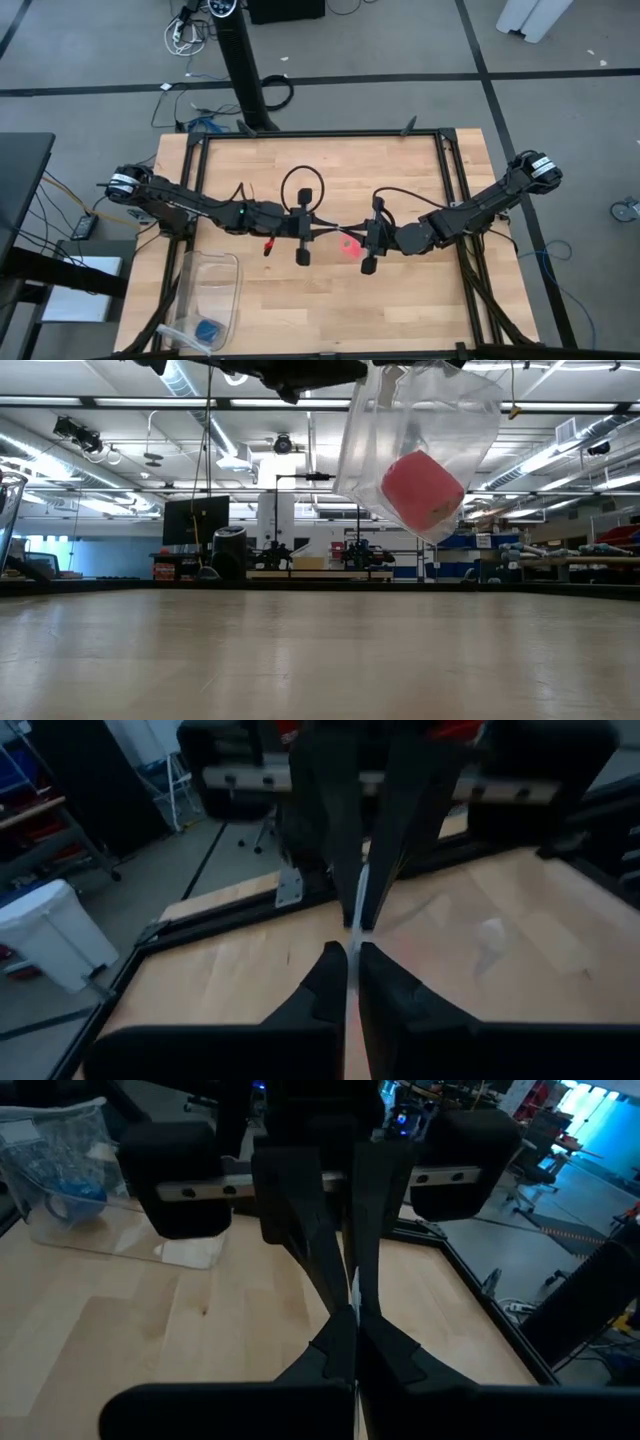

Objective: Roll bandage
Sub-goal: Close the zip lock bag

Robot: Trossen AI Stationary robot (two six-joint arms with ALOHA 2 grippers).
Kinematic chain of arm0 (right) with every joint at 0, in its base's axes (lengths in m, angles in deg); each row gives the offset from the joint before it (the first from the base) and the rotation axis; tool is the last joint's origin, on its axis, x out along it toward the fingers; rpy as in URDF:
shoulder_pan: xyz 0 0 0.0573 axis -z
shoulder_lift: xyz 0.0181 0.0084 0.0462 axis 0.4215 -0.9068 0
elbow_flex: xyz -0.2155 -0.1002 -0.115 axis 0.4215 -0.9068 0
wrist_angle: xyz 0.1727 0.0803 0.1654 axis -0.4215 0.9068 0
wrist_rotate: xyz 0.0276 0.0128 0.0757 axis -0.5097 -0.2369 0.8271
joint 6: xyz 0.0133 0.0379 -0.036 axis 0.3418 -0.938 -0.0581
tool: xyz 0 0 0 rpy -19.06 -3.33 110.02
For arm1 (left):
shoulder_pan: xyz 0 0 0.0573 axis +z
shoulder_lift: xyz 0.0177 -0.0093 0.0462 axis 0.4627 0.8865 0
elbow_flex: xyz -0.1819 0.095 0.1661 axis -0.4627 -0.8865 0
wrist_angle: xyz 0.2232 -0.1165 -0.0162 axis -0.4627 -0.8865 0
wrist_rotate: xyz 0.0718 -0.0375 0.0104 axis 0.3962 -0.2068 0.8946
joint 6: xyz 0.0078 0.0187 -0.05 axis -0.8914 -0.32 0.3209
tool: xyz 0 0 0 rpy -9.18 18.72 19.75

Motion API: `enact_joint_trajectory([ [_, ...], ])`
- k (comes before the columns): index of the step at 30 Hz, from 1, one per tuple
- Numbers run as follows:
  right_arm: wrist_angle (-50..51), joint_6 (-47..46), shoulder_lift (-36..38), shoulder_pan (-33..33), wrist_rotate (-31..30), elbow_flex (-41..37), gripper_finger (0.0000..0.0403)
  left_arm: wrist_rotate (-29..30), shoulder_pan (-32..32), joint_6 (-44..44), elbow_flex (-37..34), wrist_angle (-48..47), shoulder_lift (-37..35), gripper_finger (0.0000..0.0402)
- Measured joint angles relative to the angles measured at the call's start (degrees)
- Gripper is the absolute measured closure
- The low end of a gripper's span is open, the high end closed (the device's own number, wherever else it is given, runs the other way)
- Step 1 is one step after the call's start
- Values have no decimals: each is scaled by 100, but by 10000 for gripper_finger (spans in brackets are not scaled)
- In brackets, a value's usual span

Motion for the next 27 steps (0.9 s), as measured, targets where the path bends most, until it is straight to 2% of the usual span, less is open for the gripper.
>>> enact_joint_trajectory([
  [12, -73, -23, 0, -82, -13, 0, 403, 476, 9, -65, -13, -505, 7, 386],
  [27, -79, -70, 7, -176, 2, 2, 403, 749, 13, -98, -20, -1193, 15, 387],
])
